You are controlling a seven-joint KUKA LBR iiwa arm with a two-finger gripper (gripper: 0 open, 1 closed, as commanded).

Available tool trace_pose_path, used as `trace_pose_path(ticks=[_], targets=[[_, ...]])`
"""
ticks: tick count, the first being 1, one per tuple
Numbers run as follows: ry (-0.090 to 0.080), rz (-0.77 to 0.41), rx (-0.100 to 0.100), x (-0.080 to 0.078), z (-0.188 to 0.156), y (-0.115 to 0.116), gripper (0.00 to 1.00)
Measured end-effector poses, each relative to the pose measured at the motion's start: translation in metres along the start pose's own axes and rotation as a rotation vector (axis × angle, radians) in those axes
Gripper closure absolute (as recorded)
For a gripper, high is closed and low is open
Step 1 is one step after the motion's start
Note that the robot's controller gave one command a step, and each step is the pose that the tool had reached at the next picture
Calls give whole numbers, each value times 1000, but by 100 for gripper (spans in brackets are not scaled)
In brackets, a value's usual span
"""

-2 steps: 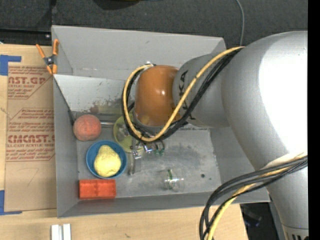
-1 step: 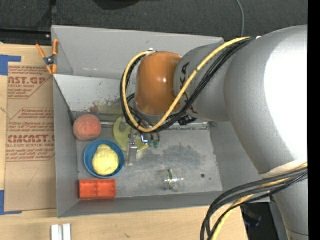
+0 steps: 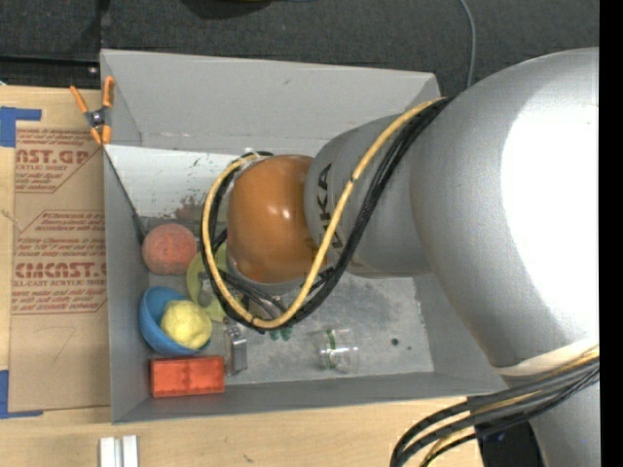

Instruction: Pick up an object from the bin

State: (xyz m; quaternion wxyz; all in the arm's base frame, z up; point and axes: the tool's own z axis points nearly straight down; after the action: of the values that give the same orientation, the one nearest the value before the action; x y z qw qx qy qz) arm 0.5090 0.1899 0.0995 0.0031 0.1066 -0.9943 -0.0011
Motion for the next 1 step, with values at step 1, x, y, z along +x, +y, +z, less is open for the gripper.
trace_pose_path(ticks=[1], targets=[[-16,463,-2,-63,29,-90,0]])
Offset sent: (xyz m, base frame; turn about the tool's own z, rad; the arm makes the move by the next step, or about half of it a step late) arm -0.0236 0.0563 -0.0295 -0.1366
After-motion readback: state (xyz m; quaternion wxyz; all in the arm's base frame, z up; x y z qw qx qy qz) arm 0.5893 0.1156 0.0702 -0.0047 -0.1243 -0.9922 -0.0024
